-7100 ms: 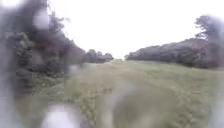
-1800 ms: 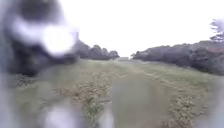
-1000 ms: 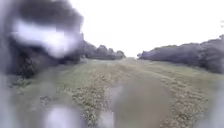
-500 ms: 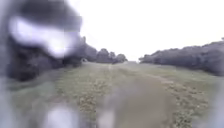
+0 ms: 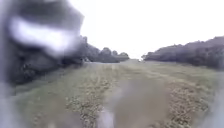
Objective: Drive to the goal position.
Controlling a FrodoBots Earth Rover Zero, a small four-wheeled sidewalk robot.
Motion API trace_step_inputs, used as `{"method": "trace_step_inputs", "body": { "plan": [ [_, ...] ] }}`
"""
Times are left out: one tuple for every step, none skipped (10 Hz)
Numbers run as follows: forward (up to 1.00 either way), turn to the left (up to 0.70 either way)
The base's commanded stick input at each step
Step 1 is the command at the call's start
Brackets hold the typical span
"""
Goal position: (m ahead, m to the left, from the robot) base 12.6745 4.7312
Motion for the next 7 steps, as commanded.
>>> {"method": "trace_step_inputs", "body": {
  "plan": [
    [0.85,0.0],
    [0.85,0.0],
    [0.85,0.0],
    [0.85,0.0],
    [0.85,0.0],
    [0.85,0.0],
    [0.85,0.0]
  ]
}}
